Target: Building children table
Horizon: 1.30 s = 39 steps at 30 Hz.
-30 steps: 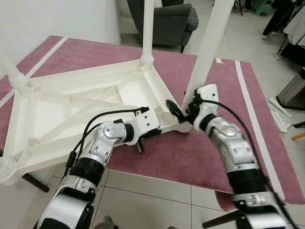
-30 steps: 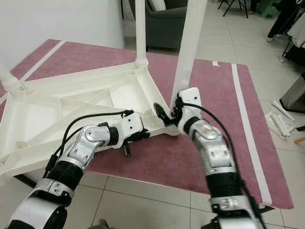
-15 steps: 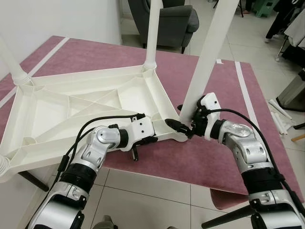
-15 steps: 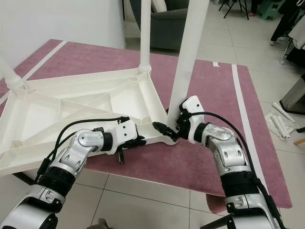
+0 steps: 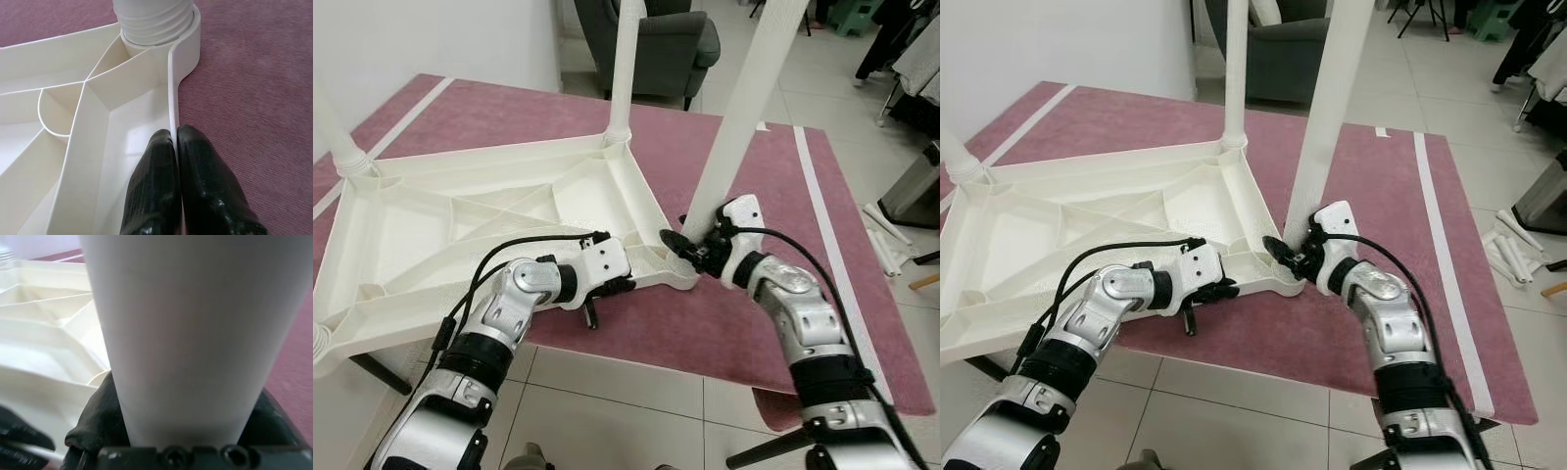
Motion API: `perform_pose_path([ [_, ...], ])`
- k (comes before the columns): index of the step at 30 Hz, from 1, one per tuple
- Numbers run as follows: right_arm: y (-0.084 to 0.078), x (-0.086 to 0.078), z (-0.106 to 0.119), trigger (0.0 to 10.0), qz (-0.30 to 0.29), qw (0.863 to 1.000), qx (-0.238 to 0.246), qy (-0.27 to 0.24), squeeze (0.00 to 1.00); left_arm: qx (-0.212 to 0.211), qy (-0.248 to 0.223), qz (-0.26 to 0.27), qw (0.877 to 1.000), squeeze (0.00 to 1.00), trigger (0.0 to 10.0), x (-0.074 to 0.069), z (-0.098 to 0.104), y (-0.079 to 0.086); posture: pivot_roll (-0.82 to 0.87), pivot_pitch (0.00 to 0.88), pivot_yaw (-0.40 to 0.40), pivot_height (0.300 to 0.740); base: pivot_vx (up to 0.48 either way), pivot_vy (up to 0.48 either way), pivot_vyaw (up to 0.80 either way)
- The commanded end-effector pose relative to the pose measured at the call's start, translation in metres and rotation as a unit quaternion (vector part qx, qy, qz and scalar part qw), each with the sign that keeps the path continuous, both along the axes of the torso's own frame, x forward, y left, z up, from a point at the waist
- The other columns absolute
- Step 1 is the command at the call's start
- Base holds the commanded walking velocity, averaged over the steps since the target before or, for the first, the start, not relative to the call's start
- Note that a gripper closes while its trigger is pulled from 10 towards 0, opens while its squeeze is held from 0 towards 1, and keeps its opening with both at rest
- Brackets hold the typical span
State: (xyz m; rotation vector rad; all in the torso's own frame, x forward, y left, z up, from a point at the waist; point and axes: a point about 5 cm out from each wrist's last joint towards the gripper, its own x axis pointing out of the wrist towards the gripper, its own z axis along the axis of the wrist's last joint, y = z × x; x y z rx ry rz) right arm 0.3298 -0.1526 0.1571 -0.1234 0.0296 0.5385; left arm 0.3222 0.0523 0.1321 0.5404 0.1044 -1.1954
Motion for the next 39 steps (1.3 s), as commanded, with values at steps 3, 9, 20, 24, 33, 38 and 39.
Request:
perform_pose_path([
  [3, 0.014, 0.001, -0.023, 0.0, -0.067, 0.997, -0.006, 0.044, 0.0, -0.091, -0.032, -0.038, 0.995, 0.0, 10.0, -0.001, 0.031, -0.031, 0.12, 0.008, -0.008, 0.74, 0.0, 0.0, 0.0],
  [9, 0.022, 0.001, -0.036, 0.0, -0.222, 0.971, 0.01, 0.085, 0.0, -0.062, -0.034, 0.008, 0.998, 0.0, 10.0, 0.01, 0.029, -0.038, 0.11, 0.007, -0.008, 0.74, 0.0, 0.0, 0.0],
  [20, 0.052, -0.011, -0.032, 0.0, -0.328, 0.938, 0.083, 0.071, 0.0, -0.061, -0.027, 0.01, 0.998, 0.0, 10.0, 0.011, 0.032, -0.049, 0.11, 0.005, -0.006, 0.74, 0.0, 0.0, 0.0],
  [24, 0.06, -0.008, -0.011, 10.0, -0.238, 0.966, 0.102, 0.024, 1.0, -0.056, -0.025, -0.004, 0.998, 0.0, 10.0, 0.007, 0.028, -0.045, 0.11, 0.0, -0.011, 0.74, 0.0, 0.0, 0.0],
  [33, 0.069, -0.016, 0.008, 10.0, -0.103, 0.99, 0.091, 0.001, 0.0, -0.031, -0.021, -0.034, 0.999, 0.0, 10.0, 0.0, 0.023, -0.026, 0.11, 0.005, -0.016, 0.74, 0.0, 0.0, 0.0],
  [38, 0.07, -0.031, 0.016, 10.0, 0.034, 0.998, 0.045, -0.014, 0.0, -0.008, -0.022, -0.065, 0.998, 0.0, 10.0, -0.007, 0.022, -0.011, 0.12, 0.006, -0.017, 0.74, 0.0, 0.0, 0.0],
  [39, 0.064, -0.037, 0.018, 10.0, 0.08, 0.996, 0.016, -0.019, 0.0, 0.005, -0.025, -0.079, 0.997, 0.0, 10.0, -0.01, 0.022, -0.006, 0.12, 0.006, -0.017, 0.74, 0.0, 0.0, 0.0],
])
